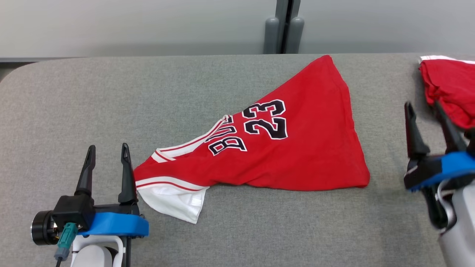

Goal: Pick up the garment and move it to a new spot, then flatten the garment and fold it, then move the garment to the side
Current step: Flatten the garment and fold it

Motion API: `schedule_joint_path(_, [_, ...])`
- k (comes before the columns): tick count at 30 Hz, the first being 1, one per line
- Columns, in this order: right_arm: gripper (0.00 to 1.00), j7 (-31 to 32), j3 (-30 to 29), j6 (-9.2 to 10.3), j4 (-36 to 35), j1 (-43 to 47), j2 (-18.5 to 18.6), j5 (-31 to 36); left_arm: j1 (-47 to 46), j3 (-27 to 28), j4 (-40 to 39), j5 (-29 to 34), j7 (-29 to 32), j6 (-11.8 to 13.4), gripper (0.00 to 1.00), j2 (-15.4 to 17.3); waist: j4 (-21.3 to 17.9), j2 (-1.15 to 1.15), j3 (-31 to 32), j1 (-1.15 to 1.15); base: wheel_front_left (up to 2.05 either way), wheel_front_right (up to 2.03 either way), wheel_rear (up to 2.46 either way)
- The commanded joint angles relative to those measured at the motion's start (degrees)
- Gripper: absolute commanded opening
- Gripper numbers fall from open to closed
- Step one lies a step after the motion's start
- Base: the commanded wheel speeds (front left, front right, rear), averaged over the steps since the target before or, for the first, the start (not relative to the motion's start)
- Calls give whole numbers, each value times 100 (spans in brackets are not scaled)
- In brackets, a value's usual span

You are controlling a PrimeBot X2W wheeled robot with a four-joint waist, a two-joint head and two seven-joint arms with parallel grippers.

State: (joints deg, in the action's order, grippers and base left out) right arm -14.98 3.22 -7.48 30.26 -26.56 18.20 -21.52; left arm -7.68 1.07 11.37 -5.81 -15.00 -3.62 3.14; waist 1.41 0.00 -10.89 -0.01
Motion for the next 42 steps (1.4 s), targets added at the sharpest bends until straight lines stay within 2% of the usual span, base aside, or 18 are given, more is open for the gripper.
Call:
schedule_joint_path(1, [100, -12, -73, -2, -198, 319, -97, -2, 36, 21, -4, 42, -25, -29, 100, 6, -39, 0, 42, 1, 0, 0, 0])
schedule_joint_path(11, [100, 512, -425, -3, -1458, 1673, -759, 205, 72, 53, -7, 75, -25, -56, 100, -7, -119, 0, 97, 1, 0, 0, 0])
schedule_joint_path(21, [100, 969, -478, -2, -1894, 1820, -936, 615, 6, 3, 34, 85, -25, -109, 100, -17, -3, 0, 88, 1, 0, 0, 0])
schedule_joint_path(28, [100, 990, -437, -3, -1532, 1714, -996, 773, -44, -49, 32, 95, -26, -124, 100, -21, 149, 0, -5, 1, 0, 0, 0])
schedule_joint_path(42, [100, 655, -522, -3, 317, 1248, -1143, 842, -128, -79, 53, 93, -25, -126, 100, -26, 330, 0, -137, 1, 0, 0, 0])
